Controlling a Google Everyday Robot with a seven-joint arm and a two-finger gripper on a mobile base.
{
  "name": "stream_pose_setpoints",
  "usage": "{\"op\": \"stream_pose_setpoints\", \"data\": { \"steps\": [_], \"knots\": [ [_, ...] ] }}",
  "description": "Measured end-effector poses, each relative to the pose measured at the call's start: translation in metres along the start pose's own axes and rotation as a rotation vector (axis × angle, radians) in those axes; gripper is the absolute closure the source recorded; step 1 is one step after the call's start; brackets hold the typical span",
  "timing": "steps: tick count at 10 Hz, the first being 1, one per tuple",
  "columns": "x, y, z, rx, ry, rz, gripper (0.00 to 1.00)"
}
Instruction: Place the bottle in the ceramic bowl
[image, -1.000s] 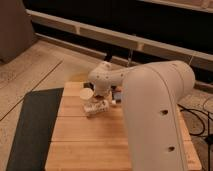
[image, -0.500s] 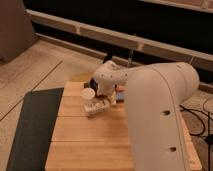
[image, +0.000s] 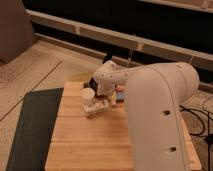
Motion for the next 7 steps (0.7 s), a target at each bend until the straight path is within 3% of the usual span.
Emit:
{"op": "stream_pose_setpoints", "data": {
  "steps": [5,7],
  "knots": [
    [0.0,0.0,0.0,0.0,0.001,0.0,0.35],
    [0.009,-0.007,0.013,0.024,0.042,0.014,0.35]
  ]
}}
